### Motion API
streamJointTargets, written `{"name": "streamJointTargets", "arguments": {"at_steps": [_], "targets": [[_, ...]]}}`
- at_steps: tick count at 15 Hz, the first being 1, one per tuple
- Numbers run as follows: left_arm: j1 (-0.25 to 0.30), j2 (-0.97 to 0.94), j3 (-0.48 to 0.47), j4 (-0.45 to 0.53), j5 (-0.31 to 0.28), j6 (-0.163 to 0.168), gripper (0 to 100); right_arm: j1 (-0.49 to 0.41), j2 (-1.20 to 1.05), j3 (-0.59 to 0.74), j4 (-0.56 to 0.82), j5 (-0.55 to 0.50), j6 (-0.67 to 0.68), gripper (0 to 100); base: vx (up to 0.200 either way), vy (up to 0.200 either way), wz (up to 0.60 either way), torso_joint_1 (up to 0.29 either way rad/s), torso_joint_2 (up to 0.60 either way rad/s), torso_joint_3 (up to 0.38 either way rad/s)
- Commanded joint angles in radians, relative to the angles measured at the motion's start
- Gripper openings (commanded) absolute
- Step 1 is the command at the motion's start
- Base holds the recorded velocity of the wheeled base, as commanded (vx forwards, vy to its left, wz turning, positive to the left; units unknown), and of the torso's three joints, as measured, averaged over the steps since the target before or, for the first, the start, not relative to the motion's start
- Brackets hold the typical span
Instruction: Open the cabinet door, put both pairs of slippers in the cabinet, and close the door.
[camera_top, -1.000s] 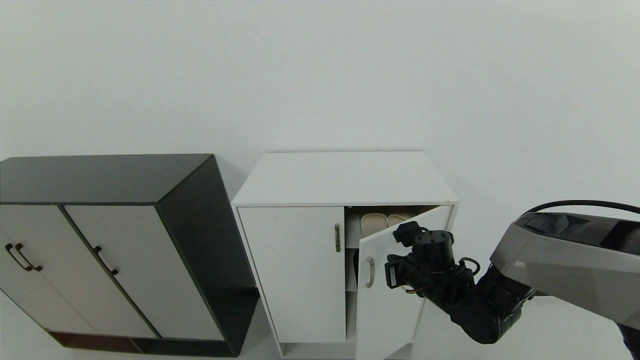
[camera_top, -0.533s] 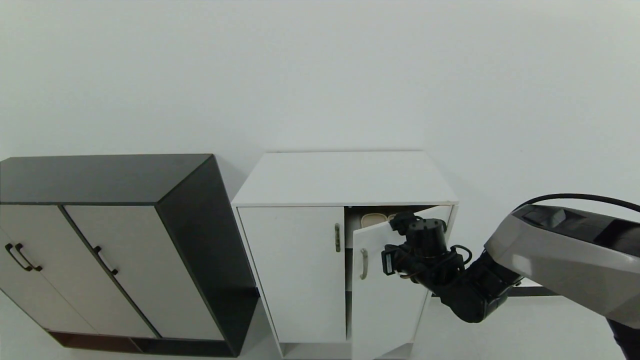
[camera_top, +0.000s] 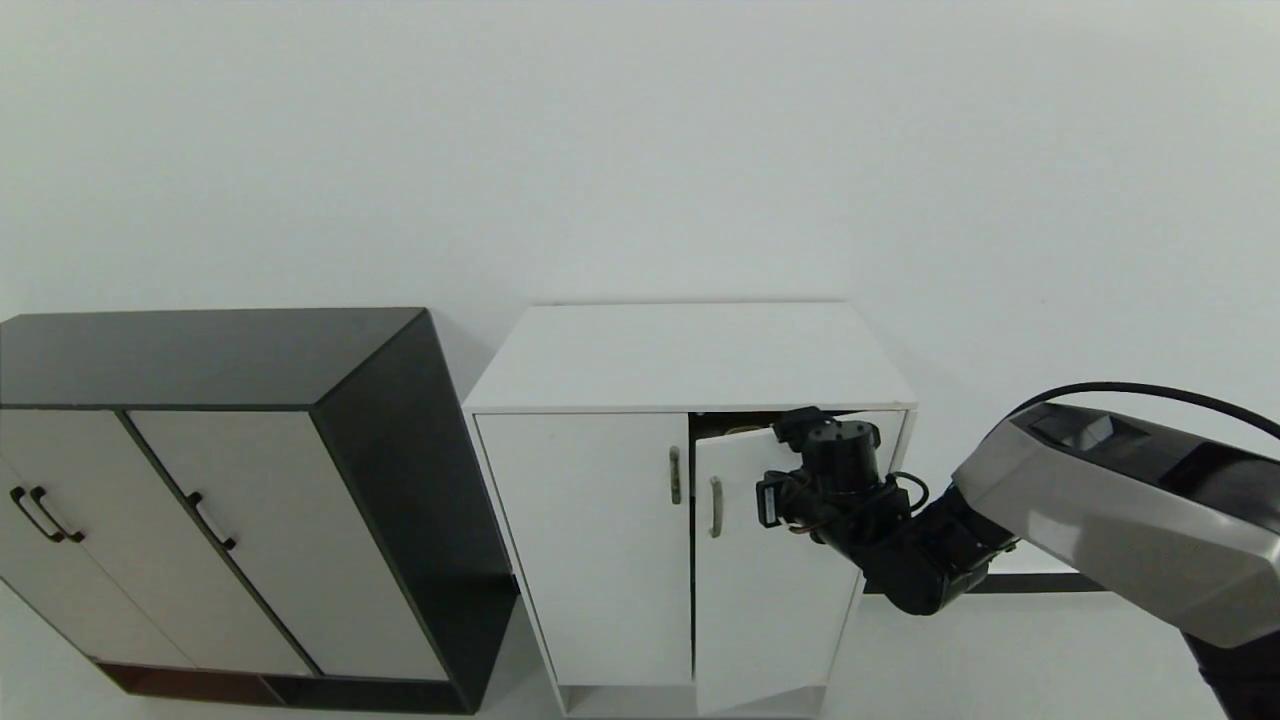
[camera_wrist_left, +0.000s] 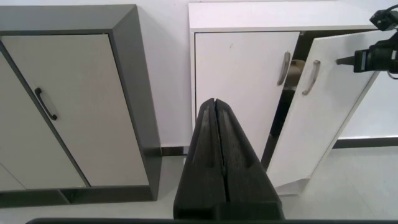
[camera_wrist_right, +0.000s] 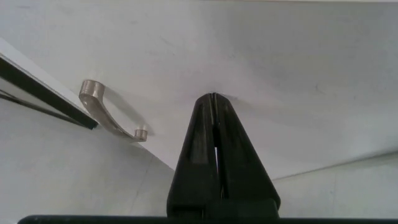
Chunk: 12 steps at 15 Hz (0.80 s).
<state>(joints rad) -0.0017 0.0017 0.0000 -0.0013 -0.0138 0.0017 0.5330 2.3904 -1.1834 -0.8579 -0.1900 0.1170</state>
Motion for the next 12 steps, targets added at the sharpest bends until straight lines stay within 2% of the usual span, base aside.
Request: {"name": "streamJointTargets", "arguments": {"at_steps": [1, 12], "targets": [[0.0, 0.0, 0.0, 0.0, 0.0, 0.0, 0, -0.008, 0.024, -0.028, 0.011, 0.0, 0.001, 0, 0.0, 0.0, 0.0, 0.0, 0.0, 0.0], [0.0, 0.0, 0.0, 0.0, 0.0, 0.0, 0, -0.031, 0.078, -0.14, 0.072, -0.002, 0.001, 0, 0.0, 0.0, 0.0, 0.0, 0.0, 0.0]]}}
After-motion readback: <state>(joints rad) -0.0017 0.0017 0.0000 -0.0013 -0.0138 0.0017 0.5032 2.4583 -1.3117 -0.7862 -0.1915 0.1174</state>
